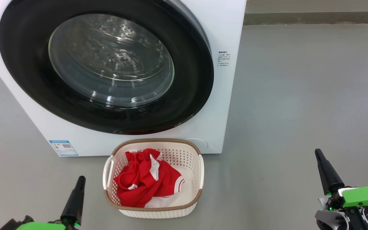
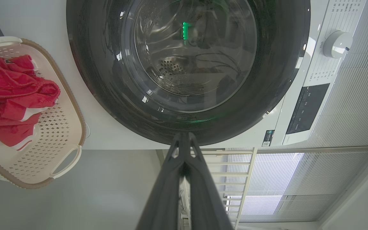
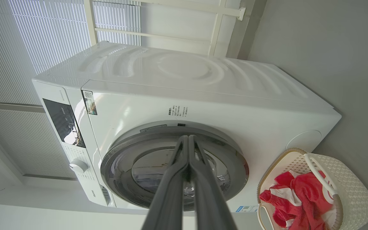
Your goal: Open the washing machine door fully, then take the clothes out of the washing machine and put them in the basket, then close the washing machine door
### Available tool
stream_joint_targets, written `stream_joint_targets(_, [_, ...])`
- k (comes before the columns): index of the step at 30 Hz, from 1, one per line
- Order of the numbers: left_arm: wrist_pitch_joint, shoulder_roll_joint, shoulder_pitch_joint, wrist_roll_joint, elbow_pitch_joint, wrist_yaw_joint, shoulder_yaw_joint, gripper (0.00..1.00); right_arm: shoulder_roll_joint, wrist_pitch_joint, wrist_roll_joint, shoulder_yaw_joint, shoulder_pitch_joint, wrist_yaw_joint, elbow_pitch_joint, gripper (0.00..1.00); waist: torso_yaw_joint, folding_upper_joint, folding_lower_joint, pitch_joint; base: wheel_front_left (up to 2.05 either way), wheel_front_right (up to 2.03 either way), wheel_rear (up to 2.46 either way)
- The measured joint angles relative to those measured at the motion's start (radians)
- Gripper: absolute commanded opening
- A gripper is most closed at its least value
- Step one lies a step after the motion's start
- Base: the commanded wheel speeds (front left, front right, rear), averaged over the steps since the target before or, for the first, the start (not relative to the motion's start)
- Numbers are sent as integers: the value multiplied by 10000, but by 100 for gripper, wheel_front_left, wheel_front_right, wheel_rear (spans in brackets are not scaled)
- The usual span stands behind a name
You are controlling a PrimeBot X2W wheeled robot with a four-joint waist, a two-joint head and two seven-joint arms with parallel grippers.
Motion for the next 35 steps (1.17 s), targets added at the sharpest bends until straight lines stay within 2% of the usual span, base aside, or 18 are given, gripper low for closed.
stream_joint_targets(35, [2, -27, 0, 2, 0, 0, 25, 0, 2, 2, 0, -13, 0, 0, 0, 0, 0, 0, 0, 0, 0, 0, 0])
